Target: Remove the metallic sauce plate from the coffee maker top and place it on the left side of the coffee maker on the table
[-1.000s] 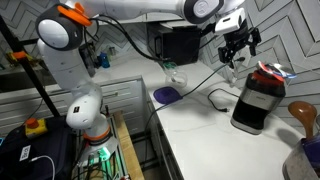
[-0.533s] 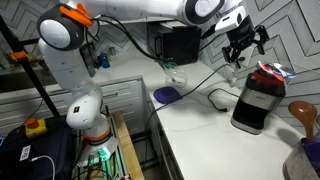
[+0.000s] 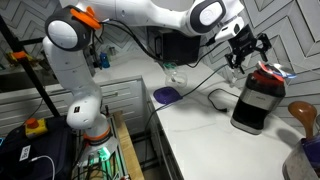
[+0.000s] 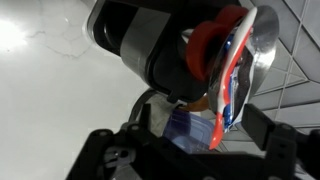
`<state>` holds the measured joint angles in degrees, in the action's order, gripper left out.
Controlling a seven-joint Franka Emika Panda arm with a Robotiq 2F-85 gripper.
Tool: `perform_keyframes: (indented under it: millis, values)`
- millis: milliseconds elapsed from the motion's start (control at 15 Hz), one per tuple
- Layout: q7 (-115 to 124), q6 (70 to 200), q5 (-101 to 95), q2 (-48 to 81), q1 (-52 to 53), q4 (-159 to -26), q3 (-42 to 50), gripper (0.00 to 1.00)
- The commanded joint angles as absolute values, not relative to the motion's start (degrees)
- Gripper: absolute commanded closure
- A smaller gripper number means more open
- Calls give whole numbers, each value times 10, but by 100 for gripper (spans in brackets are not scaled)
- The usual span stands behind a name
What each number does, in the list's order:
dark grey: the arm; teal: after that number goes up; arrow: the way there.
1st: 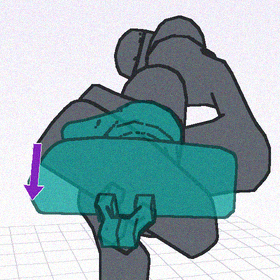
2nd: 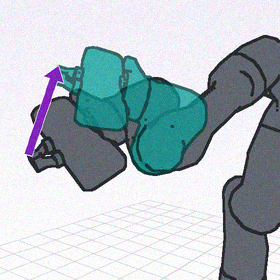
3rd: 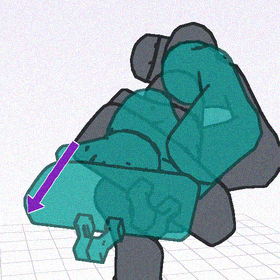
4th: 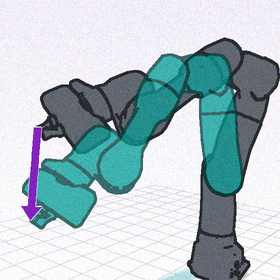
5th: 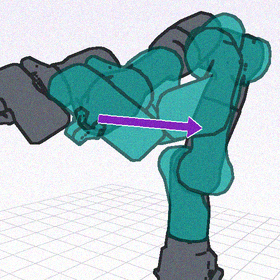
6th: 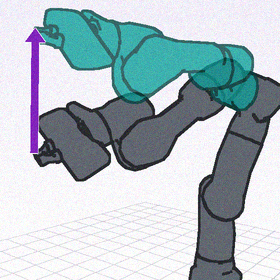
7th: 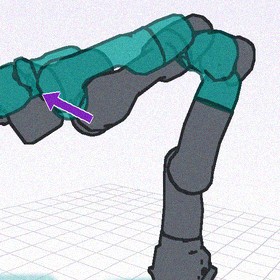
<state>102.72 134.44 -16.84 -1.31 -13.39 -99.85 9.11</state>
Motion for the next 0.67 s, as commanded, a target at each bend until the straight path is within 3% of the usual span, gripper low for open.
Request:
perform_keyframes:
  millis: [0,67,333,400,467,533,600]
  values:
    - [1037,1378,-164,-15,-124,-1018,96,24]
    - [1037,1384,-164,-14,-122,-1020,96,23]
    - [1043,1430,-167,2,-120,-1025,97,38]
    - [1044,1440,-165,7,-120,-1023,98,35]
    - [1043,1446,-162,12,-119,-1022,99,49]
    - [1042,1450,-160,16,-119,-1022,100,45]
    - [1043,1452,-160,18,-118,-1023,101,53]
